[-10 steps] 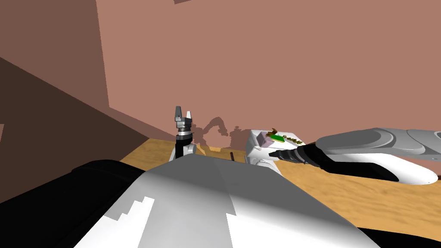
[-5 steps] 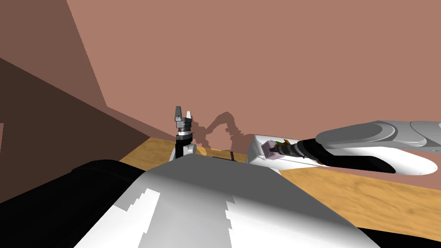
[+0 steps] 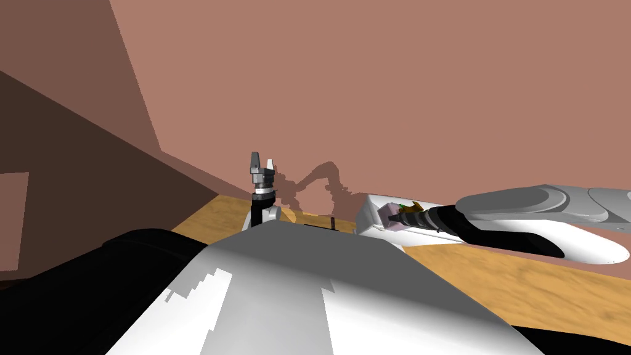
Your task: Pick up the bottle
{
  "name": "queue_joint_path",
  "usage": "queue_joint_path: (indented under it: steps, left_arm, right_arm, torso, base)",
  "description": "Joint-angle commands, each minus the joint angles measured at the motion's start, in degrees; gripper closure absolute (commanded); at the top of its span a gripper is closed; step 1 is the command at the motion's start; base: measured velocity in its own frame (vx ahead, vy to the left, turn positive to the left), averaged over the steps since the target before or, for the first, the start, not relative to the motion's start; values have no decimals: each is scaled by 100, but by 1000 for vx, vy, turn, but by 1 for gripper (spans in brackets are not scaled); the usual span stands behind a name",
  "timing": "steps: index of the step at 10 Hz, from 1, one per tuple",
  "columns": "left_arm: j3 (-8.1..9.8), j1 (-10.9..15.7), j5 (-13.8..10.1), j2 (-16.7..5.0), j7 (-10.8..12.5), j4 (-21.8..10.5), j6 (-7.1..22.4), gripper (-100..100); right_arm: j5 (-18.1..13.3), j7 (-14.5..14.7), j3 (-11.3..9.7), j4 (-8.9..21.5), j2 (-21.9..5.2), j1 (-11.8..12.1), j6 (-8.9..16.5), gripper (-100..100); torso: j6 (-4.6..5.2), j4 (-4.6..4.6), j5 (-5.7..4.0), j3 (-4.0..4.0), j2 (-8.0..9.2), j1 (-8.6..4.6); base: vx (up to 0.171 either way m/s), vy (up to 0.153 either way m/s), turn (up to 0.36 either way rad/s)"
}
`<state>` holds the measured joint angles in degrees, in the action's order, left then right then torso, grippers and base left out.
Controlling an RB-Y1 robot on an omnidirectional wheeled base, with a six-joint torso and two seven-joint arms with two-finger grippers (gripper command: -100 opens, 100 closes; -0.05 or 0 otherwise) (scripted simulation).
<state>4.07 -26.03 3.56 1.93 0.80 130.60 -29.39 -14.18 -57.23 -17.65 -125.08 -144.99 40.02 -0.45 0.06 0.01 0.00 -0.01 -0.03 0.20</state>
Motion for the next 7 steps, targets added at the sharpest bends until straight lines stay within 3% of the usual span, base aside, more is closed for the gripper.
queue_joint_path:
  steps: [1, 5, 6, 7]
  left_arm:
    - [0, 0, 0, 0, 0, 0, 0, 0]
    - [0, 0, 0, 0, 0, 0, 0, 0]
    - [0, 0, 0, 0, 0, 0, 0, 0]
    - [0, 0, 0, 0, 0, 0, 0, 0]
  right_arm:
    - [0, 0, 0, 0, 0, 0, 0, 100]
    - [0, -1, 2, -4, -1, -1, -2, 100]
    - [0, -1, 2, -4, -1, -1, -2, 0]
    - [42, -106, -13, -120, -188, -177, -52, 100]
  torso:
    - [0, 0, 0, 0, 0, 0]
    - [1, 0, -3, -1, -1, -13]
    - [1, 0, -2, 0, -1, -12]
    - [1, 0, -2, 0, 0, -12]
  base:
    - [0, 0, 0]
    - [0, 0, 0]
    - [0, 0, 0]
    - [12, -11, -65]
